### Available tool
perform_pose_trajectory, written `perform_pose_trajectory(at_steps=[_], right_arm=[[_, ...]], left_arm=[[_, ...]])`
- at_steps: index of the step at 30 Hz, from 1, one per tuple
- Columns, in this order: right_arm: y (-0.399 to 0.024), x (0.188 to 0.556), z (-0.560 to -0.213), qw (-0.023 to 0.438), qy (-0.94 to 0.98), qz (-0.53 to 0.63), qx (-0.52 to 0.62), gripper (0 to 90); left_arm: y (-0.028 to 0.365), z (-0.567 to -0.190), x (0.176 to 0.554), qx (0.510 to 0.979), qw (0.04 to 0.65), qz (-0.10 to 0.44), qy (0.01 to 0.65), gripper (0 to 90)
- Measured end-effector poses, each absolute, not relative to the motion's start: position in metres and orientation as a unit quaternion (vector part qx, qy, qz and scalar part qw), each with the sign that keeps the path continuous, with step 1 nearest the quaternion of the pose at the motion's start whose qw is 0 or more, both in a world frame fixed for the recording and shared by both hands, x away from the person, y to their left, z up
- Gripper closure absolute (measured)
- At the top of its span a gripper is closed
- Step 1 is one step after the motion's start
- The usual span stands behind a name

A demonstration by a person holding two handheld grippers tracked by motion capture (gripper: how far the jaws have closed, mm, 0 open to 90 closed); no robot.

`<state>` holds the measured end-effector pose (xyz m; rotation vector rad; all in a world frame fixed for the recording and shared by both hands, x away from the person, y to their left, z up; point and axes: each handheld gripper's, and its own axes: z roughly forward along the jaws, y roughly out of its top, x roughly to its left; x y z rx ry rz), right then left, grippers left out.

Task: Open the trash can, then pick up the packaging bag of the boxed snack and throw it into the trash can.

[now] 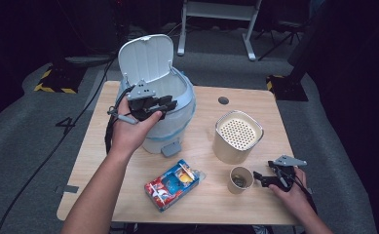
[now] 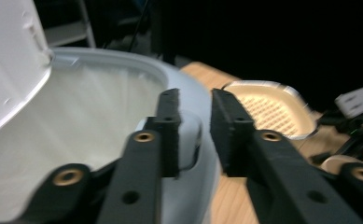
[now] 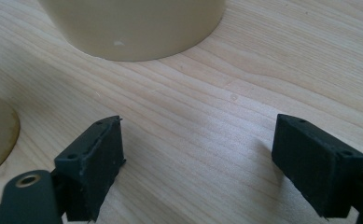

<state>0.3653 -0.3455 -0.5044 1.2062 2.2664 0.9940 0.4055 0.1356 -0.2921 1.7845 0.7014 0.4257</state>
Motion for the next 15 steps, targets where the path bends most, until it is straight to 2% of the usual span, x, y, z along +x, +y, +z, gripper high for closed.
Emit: perform_pose_trajectory(at_steps=[7, 15], right_arm=[[-0.345, 0.365, -0.504, 0.193, 0.808, 0.354, 0.430, 16.6], [-0.345, 0.365, -0.504, 0.193, 0.808, 0.354, 0.430, 16.5]], left_arm=[[0.136, -0.289, 0.384, 0.772, 0.562, 0.154, 0.256, 63.7], [0.142, -0.301, 0.362, 0.786, 0.547, 0.142, 0.249, 56.0]])
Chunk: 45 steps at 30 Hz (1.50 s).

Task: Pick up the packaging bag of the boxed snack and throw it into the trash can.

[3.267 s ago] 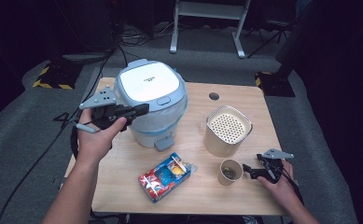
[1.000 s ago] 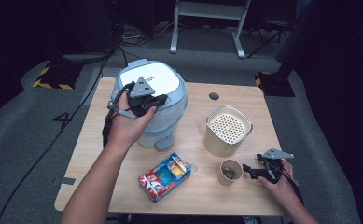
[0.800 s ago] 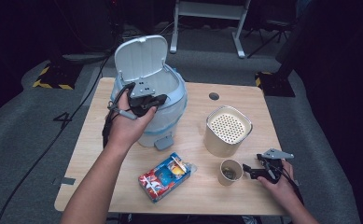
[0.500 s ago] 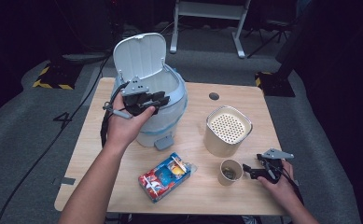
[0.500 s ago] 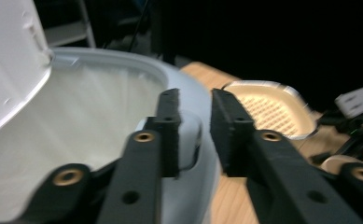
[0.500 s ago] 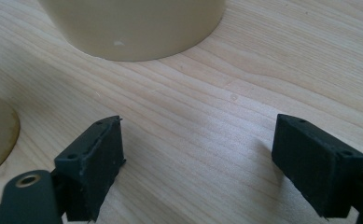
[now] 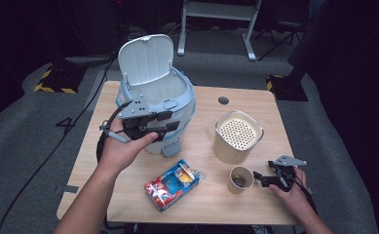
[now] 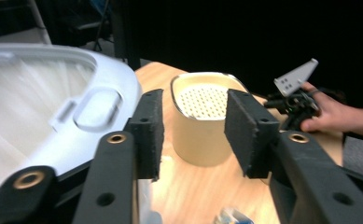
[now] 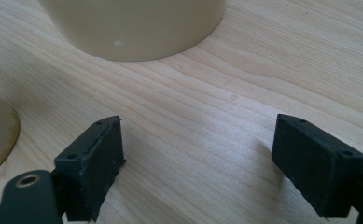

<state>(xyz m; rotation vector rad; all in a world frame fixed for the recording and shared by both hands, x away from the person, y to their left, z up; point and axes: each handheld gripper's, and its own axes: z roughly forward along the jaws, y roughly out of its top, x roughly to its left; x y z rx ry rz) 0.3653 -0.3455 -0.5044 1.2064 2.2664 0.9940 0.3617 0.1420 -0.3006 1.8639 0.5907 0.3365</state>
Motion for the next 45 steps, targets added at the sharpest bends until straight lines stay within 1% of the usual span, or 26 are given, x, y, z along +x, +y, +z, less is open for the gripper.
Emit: perform_pose_trajectory(at_steps=[3, 6, 8, 9, 10, 11, 12, 13, 14, 15, 17, 21, 22, 24, 29, 34, 43, 45], right_arm=[[-0.345, 0.365, -0.504, 0.193, 0.808, 0.354, 0.430, 16.6], [-0.345, 0.365, -0.504, 0.193, 0.808, 0.354, 0.430, 16.5], [-0.345, 0.365, -0.504, 0.193, 0.808, 0.354, 0.430, 16.6], [-0.345, 0.365, -0.504, 0.193, 0.808, 0.354, 0.430, 16.6], [-0.345, 0.365, -0.504, 0.193, 0.808, 0.354, 0.430, 16.5], [-0.345, 0.365, -0.504, 0.193, 0.808, 0.354, 0.430, 16.6], [-0.345, 0.365, -0.504, 0.193, 0.808, 0.354, 0.430, 16.6], [-0.345, 0.365, -0.504, 0.193, 0.808, 0.354, 0.430, 16.6], [-0.345, 0.365, -0.504, 0.193, 0.808, 0.354, 0.430, 16.5], [-0.345, 0.365, -0.504, 0.193, 0.808, 0.354, 0.430, 16.5], [-0.345, 0.365, -0.504, 0.193, 0.808, 0.354, 0.430, 16.6], [-0.345, 0.365, -0.504, 0.193, 0.808, 0.354, 0.430, 16.5], [-0.345, 0.365, -0.504, 0.193, 0.808, 0.354, 0.430, 16.5], [-0.345, 0.365, -0.504, 0.193, 0.808, 0.354, 0.430, 16.6], [-0.345, 0.365, -0.504, 0.193, 0.808, 0.354, 0.430, 16.5], [-0.345, 0.365, -0.504, 0.193, 0.808, 0.354, 0.430, 16.5], [-0.345, 0.365, -0.504, 0.193, 0.808, 0.354, 0.430, 16.5], [-0.345, 0.365, -0.504, 0.193, 0.808, 0.354, 0.430, 16.6]], left_arm=[[0.145, -0.306, 0.357, 0.789, 0.544, 0.141, 0.249, 52.7], [0.149, -0.315, 0.350, 0.788, 0.545, 0.130, 0.254, 51.7], [0.153, -0.328, 0.346, 0.789, 0.543, 0.114, 0.263, 52.7], [0.153, -0.328, 0.346, 0.789, 0.543, 0.114, 0.263, 53.8], [0.154, -0.339, 0.344, 0.789, 0.543, 0.100, 0.269, 54.4], [0.154, -0.339, 0.344, 0.789, 0.543, 0.100, 0.269, 54.7], [0.154, -0.352, 0.343, 0.791, 0.541, 0.088, 0.273, 54.7], [0.154, -0.352, 0.343, 0.791, 0.541, 0.088, 0.273, 54.7], [0.155, -0.364, 0.342, 0.791, 0.538, 0.080, 0.280, 54.5], [0.155, -0.364, 0.342, 0.791, 0.538, 0.080, 0.280, 54.3], [0.155, -0.381, 0.343, 0.796, 0.525, 0.072, 0.291, 53.9], [0.154, -0.396, 0.345, 0.807, 0.503, 0.077, 0.299, 53.6], [0.154, -0.408, 0.346, 0.815, 0.489, 0.074, 0.302, 53.3], [0.154, -0.412, 0.346, 0.816, 0.486, 0.073, 0.304, 52.8], [0.152, -0.439, 0.346, 0.823, 0.463, 0.052, 0.325, 52.8], [0.149, -0.458, 0.347, 0.823, 0.450, 0.024, 0.345, 55.8], [0.149, -0.479, 0.352, 0.824, 0.427, -0.001, 0.373, 59.9], [0.149, -0.482, 0.353, 0.828, 0.419, -0.006, 0.374, 65.3]])
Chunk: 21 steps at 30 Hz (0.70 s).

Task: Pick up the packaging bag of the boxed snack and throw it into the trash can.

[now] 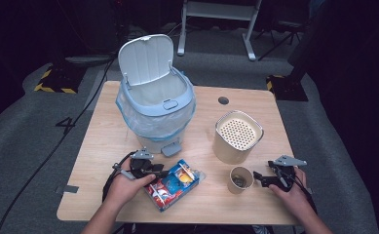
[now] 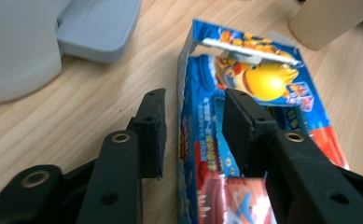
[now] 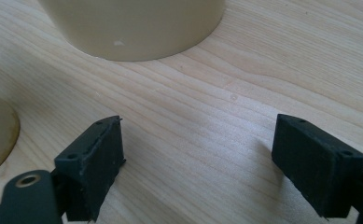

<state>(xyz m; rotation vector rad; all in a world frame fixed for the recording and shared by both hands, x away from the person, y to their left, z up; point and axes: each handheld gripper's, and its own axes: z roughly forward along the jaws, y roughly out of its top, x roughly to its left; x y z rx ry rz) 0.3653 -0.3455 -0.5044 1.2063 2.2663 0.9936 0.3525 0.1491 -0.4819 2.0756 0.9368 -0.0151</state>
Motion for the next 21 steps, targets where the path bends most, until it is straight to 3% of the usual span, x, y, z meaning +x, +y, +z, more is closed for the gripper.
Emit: perform_pose_trajectory(at_steps=[4, 21], right_arm=[[-0.3455, 0.3653, -0.5044, 0.193, 0.808, 0.354, 0.430, 16.6], [-0.3455, 0.3651, -0.5044, 0.193, 0.808, 0.354, 0.429, 16.6]], left_arm=[[0.1487, -0.4834, 0.3530, 0.829, 0.414, -0.016, 0.376, 72.6], [0.1412, -0.4878, 0.3547, 0.841, 0.395, -0.021, 0.370, 79.4]])
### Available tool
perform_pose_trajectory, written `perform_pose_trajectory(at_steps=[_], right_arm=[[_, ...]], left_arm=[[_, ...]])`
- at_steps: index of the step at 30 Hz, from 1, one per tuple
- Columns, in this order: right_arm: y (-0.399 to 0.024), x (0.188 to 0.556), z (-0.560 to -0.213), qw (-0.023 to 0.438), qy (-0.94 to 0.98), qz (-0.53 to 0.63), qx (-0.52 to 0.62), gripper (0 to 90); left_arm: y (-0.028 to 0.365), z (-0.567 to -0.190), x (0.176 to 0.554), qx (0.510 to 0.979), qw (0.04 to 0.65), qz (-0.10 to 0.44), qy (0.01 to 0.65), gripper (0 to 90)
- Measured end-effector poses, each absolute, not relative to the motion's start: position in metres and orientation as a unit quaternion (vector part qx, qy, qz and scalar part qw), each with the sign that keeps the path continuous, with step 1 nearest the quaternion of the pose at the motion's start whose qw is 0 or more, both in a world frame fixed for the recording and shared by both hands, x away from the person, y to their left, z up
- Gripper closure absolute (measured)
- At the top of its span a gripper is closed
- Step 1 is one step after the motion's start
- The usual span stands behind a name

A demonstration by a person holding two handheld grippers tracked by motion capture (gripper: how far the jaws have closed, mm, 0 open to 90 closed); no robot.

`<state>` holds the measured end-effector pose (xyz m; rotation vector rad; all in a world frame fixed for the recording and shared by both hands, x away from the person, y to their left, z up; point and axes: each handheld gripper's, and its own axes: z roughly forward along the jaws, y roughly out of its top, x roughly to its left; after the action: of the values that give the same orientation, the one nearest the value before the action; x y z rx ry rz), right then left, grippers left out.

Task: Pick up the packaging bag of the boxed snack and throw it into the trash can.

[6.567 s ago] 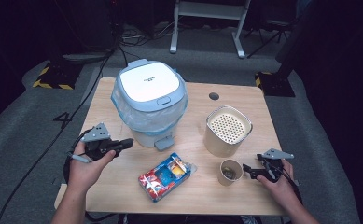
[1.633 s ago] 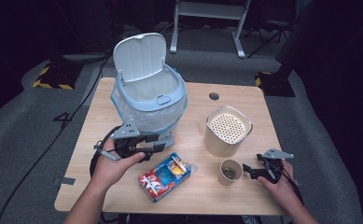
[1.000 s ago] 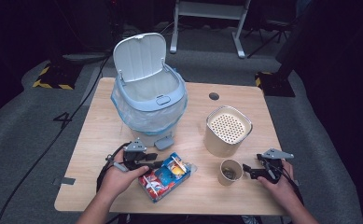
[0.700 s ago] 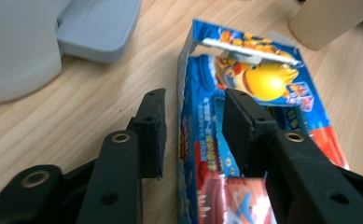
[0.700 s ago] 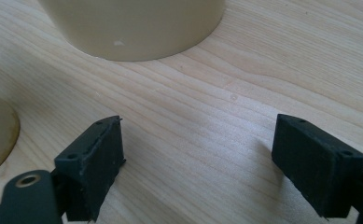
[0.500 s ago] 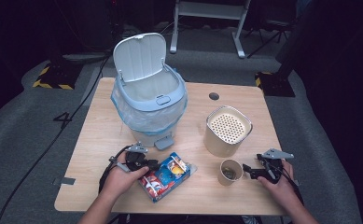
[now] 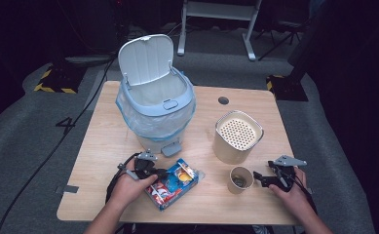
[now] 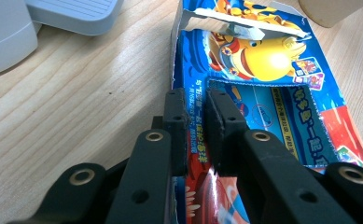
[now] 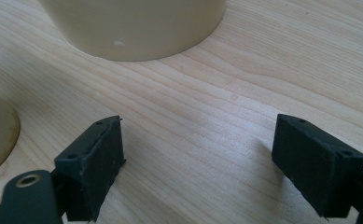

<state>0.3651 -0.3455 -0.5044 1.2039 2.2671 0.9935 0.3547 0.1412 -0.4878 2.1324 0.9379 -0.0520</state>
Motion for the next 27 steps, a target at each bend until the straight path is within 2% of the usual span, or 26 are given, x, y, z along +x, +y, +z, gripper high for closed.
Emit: perform_pose_trajectory(at_steps=[6, 9, 10, 20, 27], right_arm=[[-0.345, 0.365, -0.504, 0.193, 0.808, 0.354, 0.429, 16.6], [-0.345, 0.365, -0.504, 0.193, 0.808, 0.354, 0.429, 16.6], [-0.345, 0.365, -0.504, 0.193, 0.808, 0.354, 0.429, 16.6], [-0.345, 0.365, -0.504, 0.193, 0.808, 0.354, 0.429, 16.6], [-0.345, 0.365, -0.504, 0.193, 0.808, 0.354, 0.429, 16.6]], left_arm=[[0.143, -0.485, 0.353, 0.841, 0.400, -0.015, 0.365, 80.0], [0.144, -0.482, 0.352, 0.837, 0.409, -0.012, 0.363, 82.2], [0.145, -0.479, 0.351, 0.832, 0.419, -0.013, 0.364, 85.4], [0.146, -0.474, 0.350, 0.826, 0.436, -0.015, 0.357, 85.9], [0.148, -0.467, 0.346, 0.816, 0.459, -0.022, 0.350, 89.7]])
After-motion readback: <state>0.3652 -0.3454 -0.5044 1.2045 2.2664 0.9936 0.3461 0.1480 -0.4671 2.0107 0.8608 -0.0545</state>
